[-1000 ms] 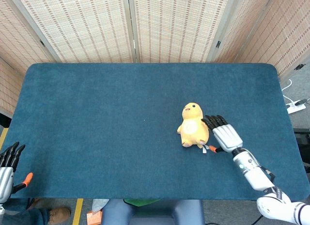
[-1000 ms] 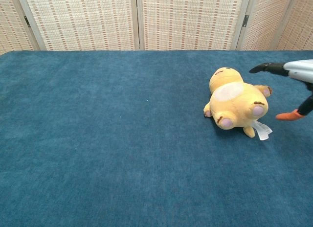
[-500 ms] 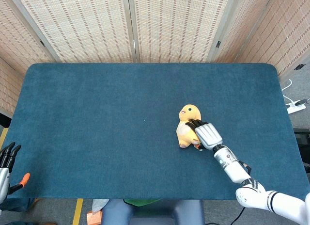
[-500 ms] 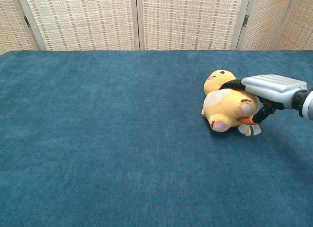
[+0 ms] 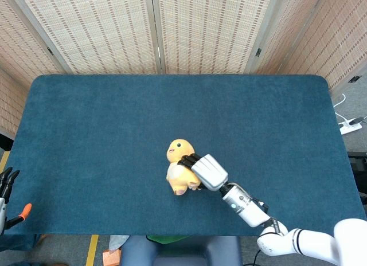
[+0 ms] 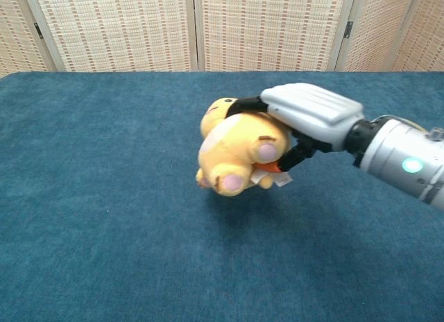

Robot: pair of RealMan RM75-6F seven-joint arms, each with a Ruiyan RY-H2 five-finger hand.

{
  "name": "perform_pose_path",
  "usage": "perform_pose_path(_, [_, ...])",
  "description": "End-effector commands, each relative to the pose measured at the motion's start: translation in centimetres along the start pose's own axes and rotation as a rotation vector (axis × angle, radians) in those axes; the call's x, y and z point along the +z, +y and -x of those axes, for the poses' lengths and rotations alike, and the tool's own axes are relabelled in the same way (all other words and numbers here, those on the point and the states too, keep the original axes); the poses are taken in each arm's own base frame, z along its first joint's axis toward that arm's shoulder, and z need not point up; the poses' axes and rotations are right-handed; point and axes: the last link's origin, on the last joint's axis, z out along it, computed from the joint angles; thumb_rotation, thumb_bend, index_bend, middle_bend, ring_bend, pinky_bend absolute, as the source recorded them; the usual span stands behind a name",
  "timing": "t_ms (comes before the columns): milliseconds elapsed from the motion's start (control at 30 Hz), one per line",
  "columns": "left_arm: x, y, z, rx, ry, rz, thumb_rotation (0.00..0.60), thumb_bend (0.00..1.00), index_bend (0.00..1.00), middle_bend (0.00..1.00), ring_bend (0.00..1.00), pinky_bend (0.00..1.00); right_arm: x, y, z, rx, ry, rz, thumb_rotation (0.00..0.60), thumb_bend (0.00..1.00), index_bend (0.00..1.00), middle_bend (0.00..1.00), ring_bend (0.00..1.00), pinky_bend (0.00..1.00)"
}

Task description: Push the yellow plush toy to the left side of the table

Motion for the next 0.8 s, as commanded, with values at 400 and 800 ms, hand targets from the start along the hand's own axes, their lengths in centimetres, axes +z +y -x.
perform_pose_path(400, [-0.6, -0.5, -0.7, -0.029, 0.010, -0.004, 0.600, 0.33, 0.00, 0.00, 0.00, 0.14, 3.8, -5.1, 4.1, -0.099, -0.206, -0.046, 0.600, 0.31, 0.00, 0.06, 0.05, 0.20])
perform_pose_path(800, [-1.1, 0.5, -0.5, -0.029, 0.015, 0.051, 0.600, 0.33, 0.00, 0.00, 0.00, 0.15, -1.4, -3.8, -2.0, 0.136, -0.034, -0.057, 0.600, 0.08, 0.00, 0.00, 0.00, 0.00])
